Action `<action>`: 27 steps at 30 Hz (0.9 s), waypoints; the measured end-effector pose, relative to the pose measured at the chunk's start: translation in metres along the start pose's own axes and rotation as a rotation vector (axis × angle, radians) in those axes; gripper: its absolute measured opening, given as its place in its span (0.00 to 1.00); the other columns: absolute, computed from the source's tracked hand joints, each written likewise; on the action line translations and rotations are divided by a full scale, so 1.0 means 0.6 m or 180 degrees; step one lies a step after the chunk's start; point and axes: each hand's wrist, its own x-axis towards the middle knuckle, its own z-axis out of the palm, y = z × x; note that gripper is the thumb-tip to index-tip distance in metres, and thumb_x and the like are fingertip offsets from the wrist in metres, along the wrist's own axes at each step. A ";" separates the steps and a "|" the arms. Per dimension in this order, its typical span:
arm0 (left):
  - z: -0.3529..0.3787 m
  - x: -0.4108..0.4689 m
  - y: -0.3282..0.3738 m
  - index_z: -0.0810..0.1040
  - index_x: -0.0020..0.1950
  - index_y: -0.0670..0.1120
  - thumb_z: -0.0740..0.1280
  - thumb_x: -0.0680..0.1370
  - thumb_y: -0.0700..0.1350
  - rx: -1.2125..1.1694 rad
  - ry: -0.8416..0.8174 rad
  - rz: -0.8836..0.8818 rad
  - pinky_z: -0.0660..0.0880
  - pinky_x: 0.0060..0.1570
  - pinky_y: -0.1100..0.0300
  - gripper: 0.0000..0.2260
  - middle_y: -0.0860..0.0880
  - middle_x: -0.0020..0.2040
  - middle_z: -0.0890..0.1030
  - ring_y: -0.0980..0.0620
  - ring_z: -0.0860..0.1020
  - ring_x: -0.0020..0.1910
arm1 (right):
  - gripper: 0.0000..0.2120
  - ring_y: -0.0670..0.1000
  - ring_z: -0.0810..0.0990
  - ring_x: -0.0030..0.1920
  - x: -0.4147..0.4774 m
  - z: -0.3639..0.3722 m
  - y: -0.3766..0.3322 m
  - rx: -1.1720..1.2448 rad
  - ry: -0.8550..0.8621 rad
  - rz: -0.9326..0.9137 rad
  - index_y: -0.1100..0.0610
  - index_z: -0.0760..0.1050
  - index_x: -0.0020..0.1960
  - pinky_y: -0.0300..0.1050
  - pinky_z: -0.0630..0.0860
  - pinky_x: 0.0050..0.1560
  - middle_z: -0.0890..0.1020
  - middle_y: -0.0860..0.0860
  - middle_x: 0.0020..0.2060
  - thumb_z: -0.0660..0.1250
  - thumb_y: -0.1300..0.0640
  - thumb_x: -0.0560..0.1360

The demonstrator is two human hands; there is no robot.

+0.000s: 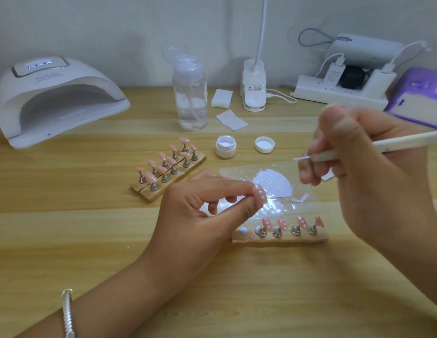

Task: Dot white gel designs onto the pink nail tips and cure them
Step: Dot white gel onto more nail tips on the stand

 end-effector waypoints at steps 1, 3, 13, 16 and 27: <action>0.000 0.000 0.001 0.86 0.42 0.53 0.75 0.71 0.45 0.0006 0.0001 0.0007 0.69 0.37 0.67 0.03 0.61 0.34 0.81 0.59 0.72 0.36 | 0.16 0.48 0.74 0.23 0.007 -0.005 -0.002 0.0002 0.0084 -0.0013 0.50 0.78 0.32 0.39 0.70 0.28 0.76 0.44 0.25 0.69 0.45 0.76; 0.000 0.000 0.002 0.86 0.42 0.53 0.76 0.71 0.46 0.0001 0.0000 0.0005 0.69 0.37 0.67 0.02 0.61 0.35 0.81 0.59 0.73 0.36 | 0.18 0.45 0.69 0.20 0.020 -0.018 -0.004 -0.0132 0.0226 -0.0020 0.50 0.78 0.31 0.37 0.68 0.25 0.74 0.43 0.23 0.69 0.42 0.75; 0.000 0.000 0.003 0.87 0.42 0.52 0.76 0.71 0.48 0.0002 -0.0018 0.0012 0.69 0.36 0.69 0.03 0.63 0.36 0.81 0.61 0.73 0.36 | 0.13 0.40 0.78 0.39 0.078 -0.146 0.006 -0.3927 -0.1165 0.1120 0.43 0.78 0.39 0.41 0.70 0.38 0.82 0.41 0.37 0.59 0.43 0.78; 0.000 0.000 0.002 0.87 0.43 0.53 0.73 0.71 0.51 -0.0006 -0.0003 0.0019 0.69 0.36 0.67 0.04 0.61 0.36 0.82 0.60 0.73 0.36 | 0.07 0.36 0.76 0.41 0.081 -0.168 0.004 -0.4321 -0.1795 0.1392 0.40 0.76 0.41 0.33 0.66 0.36 0.81 0.39 0.42 0.66 0.48 0.78; 0.002 -0.001 0.000 0.86 0.46 0.56 0.72 0.70 0.54 -0.0021 0.0053 -0.0063 0.71 0.35 0.60 0.08 0.57 0.38 0.84 0.58 0.73 0.37 | 0.17 0.45 0.76 0.45 0.085 -0.196 0.008 -0.4514 -0.2126 0.1907 0.43 0.74 0.43 0.48 0.76 0.46 0.77 0.43 0.44 0.75 0.63 0.67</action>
